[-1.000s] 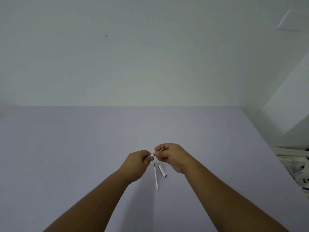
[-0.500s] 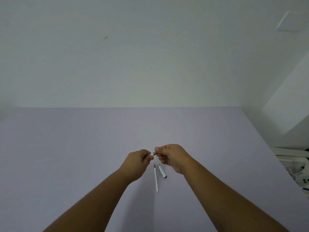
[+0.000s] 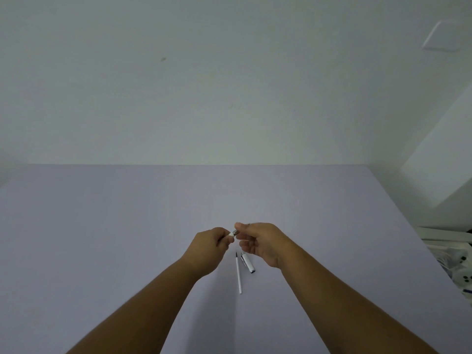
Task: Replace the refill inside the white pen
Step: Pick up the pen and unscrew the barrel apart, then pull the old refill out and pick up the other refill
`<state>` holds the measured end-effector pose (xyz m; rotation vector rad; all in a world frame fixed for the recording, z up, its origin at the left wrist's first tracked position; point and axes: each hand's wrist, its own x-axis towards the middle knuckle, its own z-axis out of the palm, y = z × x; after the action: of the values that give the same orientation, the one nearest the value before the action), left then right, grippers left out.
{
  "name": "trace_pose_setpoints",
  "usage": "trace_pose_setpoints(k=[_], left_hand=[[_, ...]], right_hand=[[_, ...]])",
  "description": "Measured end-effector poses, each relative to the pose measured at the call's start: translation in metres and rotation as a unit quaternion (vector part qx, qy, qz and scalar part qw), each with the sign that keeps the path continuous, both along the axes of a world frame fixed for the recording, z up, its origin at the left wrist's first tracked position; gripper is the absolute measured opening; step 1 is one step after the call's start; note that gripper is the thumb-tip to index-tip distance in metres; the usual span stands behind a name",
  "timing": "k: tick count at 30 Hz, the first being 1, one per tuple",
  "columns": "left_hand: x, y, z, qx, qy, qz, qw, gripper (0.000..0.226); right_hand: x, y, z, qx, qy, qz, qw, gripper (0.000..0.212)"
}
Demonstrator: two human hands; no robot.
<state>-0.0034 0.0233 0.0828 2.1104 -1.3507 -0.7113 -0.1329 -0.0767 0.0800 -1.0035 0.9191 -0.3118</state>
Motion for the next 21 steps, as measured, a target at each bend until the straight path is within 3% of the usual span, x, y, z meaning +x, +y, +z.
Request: trace_pose_setpoints(k=[2,4,7,12,17,19,21], left_hand=[[-0.001,-0.001,0.000,0.002,0.004,0.001,1.000,0.022],[-0.002,-0.002,0.000,0.007,0.013,0.008,1.000,0.022],[-0.003,-0.002,0.001,0.006,0.041,0.024,0.999,0.018],[-0.004,0.001,0.002,-0.002,0.094,0.032,0.995,0.017],[-0.004,0.000,-0.001,0.001,0.132,0.056,0.990,0.018],[-0.002,0.001,-0.005,0.005,0.152,0.070,0.986,0.017],[0.000,0.003,-0.011,0.014,0.163,0.081,0.983,0.017]], right_hand=[[0.000,0.001,-0.001,-0.025,0.024,0.008,0.999,0.013],[0.001,0.001,-0.003,-0.045,-0.007,-0.019,0.999,0.006],[0.001,-0.004,-0.001,-0.043,-0.049,-0.078,0.995,0.014],[0.002,-0.006,0.004,-0.086,-0.029,-0.086,0.992,0.016],[0.007,-0.014,0.004,-0.088,-0.038,-0.180,0.979,0.012],[0.006,-0.022,-0.002,-0.079,-0.030,-0.218,0.972,0.013],[0.001,-0.027,-0.016,-0.104,0.028,-0.185,0.977,0.015]])
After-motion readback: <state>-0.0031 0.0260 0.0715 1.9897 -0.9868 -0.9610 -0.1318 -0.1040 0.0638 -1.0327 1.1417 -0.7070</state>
